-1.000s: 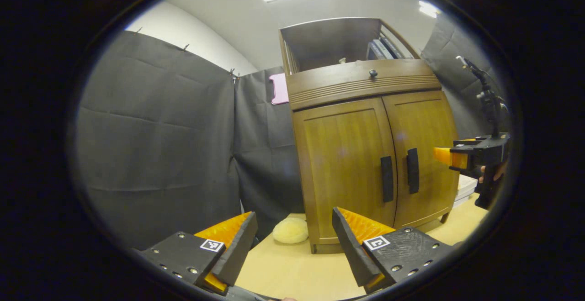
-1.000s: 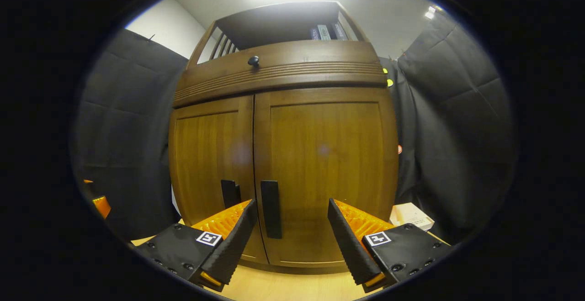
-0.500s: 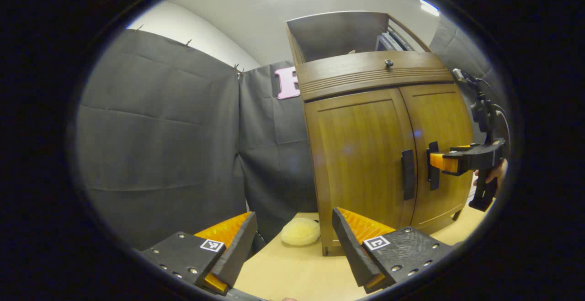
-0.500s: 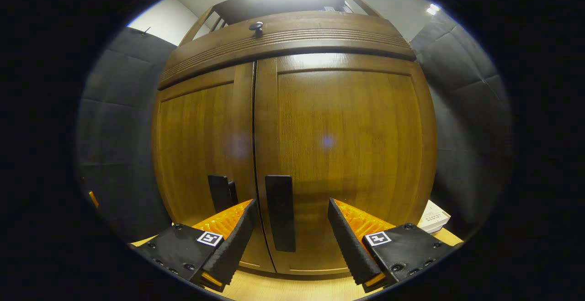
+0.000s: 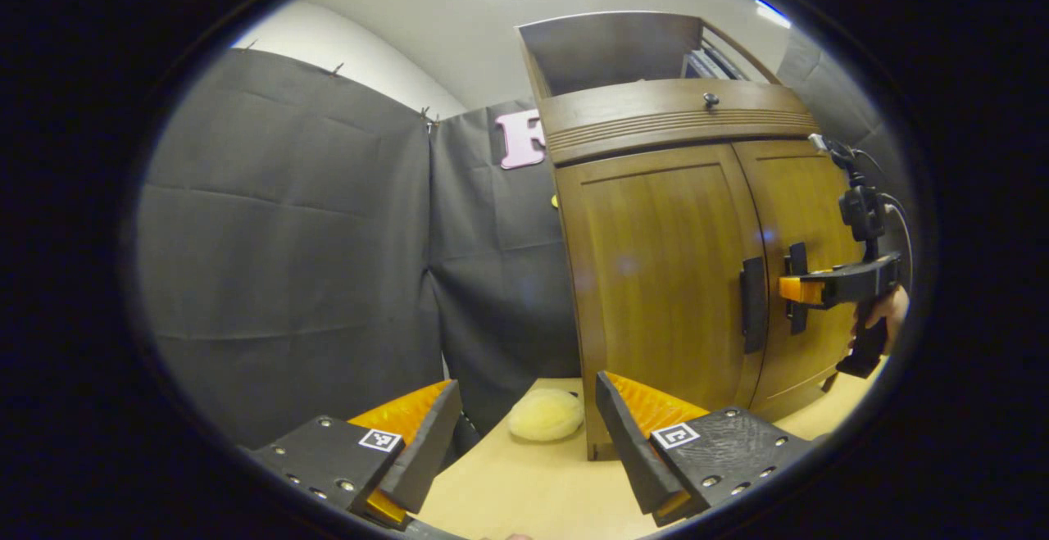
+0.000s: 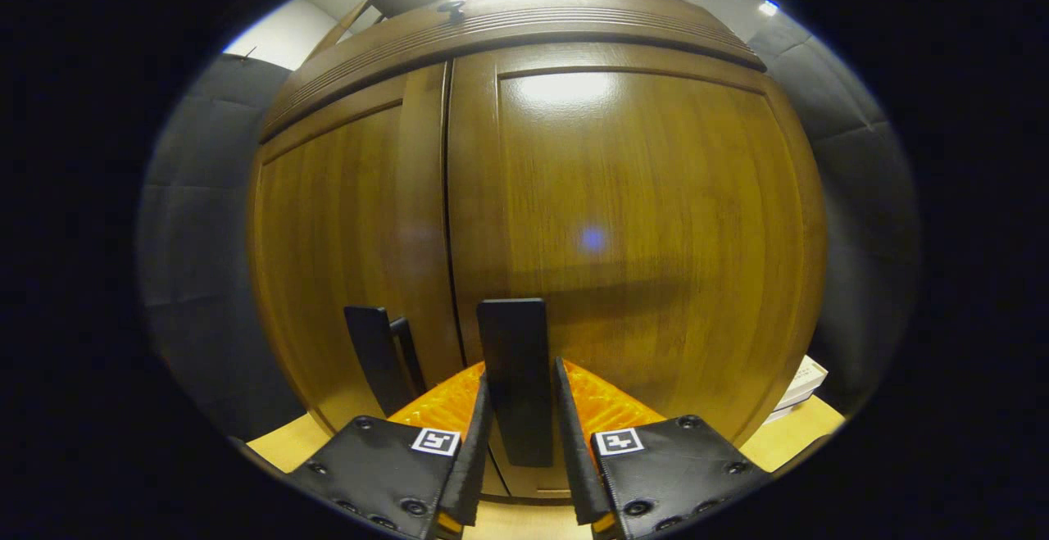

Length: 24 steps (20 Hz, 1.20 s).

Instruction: Open the right door of the double-door shoe cabinet with the right hand, and open the left door with the left hand.

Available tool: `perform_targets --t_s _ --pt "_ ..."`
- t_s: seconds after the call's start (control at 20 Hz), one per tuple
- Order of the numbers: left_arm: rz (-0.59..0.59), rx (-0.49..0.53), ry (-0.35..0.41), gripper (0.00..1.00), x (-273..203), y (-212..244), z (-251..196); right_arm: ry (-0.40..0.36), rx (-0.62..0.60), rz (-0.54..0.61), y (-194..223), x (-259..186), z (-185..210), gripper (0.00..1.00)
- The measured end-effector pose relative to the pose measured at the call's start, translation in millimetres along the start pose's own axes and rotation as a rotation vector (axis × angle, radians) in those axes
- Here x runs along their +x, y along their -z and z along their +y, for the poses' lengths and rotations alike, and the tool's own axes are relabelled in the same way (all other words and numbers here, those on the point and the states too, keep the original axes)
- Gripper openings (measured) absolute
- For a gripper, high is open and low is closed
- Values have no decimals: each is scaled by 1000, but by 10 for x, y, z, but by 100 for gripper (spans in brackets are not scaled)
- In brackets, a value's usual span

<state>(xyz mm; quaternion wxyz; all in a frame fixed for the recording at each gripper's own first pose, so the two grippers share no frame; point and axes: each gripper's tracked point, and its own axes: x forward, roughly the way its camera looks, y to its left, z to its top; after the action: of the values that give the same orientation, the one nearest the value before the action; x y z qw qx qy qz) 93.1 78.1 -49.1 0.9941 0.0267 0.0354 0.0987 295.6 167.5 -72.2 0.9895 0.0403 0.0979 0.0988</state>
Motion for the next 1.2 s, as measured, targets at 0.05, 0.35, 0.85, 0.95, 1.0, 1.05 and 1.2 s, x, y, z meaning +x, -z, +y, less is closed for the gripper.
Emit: perform_targets --t_s 0.05,0.35,0.85,0.95,1.0,1.05,1.2 --pt "2 -1 -2 96 28 33 -2 -2 -1 19 56 14 12 48" --pt "-6 -6 -2 96 62 33 8 -16 -30 63 71 -21 -5 23" --pt "-50 -12 47 94 -229 -235 -315 -121 -9 58 103 -575 -32 22" --pt "-57 -11 60 94 -290 -287 -401 -134 -16 56 108 -724 -71 22" --pt "-59 -10 65 94 -333 -310 -442 -141 -19 57 99 -744 -76 22" --pt "-60 -9 68 94 -383 -315 -472 -148 -20 58 82 -746 -69 22" --pt "-68 -11 77 96 -513 -375 -564 -161 -13 61 -29 -776 -85 26"
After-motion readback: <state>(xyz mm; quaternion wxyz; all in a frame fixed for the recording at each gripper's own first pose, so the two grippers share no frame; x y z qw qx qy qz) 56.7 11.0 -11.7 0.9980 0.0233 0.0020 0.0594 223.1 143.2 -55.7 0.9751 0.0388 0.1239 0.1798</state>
